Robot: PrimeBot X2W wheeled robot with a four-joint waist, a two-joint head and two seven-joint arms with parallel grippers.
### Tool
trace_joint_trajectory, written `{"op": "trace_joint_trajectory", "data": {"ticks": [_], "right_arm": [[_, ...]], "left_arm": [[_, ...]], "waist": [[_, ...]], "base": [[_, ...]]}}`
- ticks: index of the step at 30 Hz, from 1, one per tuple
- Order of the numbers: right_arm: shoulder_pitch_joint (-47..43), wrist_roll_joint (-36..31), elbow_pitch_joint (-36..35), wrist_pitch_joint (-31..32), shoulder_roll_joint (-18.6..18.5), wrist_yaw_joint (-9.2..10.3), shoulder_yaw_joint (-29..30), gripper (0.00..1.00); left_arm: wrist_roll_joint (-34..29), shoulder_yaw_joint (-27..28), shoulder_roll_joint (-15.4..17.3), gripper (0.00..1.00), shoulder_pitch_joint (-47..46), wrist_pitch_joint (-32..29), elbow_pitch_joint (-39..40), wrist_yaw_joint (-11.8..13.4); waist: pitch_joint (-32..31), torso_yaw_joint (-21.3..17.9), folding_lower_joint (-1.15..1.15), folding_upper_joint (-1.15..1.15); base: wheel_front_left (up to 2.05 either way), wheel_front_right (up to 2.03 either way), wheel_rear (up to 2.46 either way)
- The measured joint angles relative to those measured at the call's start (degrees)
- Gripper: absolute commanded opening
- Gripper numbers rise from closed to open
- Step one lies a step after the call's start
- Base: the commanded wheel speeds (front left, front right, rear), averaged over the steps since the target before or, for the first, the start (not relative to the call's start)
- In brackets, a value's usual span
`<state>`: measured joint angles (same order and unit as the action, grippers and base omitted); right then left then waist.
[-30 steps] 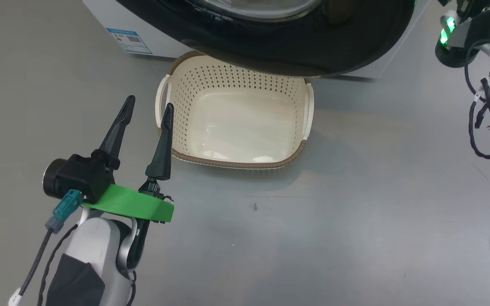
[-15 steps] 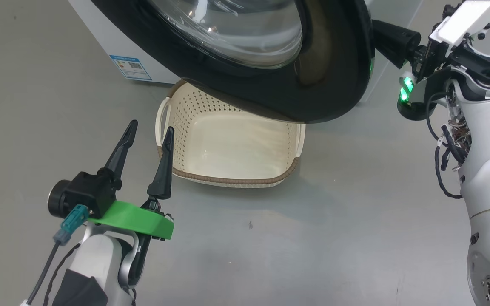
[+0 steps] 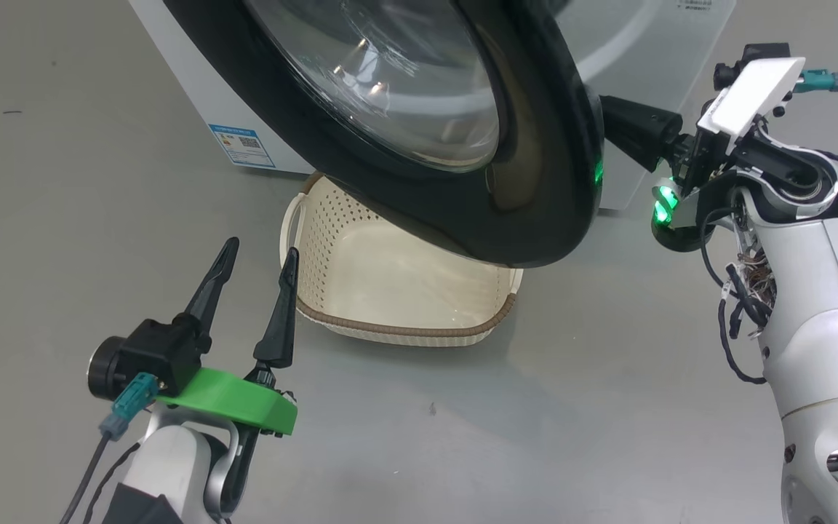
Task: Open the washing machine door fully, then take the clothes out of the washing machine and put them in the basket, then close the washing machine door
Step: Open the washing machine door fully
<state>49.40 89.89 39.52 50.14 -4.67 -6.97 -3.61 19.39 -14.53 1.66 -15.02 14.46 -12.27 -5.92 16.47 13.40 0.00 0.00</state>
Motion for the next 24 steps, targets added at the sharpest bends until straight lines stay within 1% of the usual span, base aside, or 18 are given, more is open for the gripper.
{"op": "trace_joint_trajectory", "data": {"ticks": [3,13,17,24], "right_arm": [[-1.2,0.4,-0.5,0.0,0.2,0.00,-0.5,0.00],[-7.8,2.1,-3.5,1.1,0.8,0.00,-4.9,0.00],[-10.4,5.9,-5.1,1.1,0.8,0.00,-8.0,0.00],[-13.9,9.5,-8.1,0.9,0.8,0.00,-12.7,0.00]], "left_arm": [[0.0,0.1,0.0,1.00,0.4,0.0,-0.1,0.0],[0.0,0.3,0.0,1.00,2.4,0.0,-0.7,0.1],[0.0,0.1,0.0,1.00,2.9,0.0,-1.2,0.1],[-0.2,-1.2,0.1,1.00,3.7,0.0,-1.9,0.0]], "waist": [[-0.5,0.3,0.00,0.00],[-3.3,1.6,0.00,0.00],[-4.5,2.1,0.00,0.00],[-6.1,3.7,0.00,0.00]], "base": [[0.00,0.00,0.00],[0.00,0.00,0.00],[0.00,0.00,0.00],[0.00,0.00,0.00]]}}
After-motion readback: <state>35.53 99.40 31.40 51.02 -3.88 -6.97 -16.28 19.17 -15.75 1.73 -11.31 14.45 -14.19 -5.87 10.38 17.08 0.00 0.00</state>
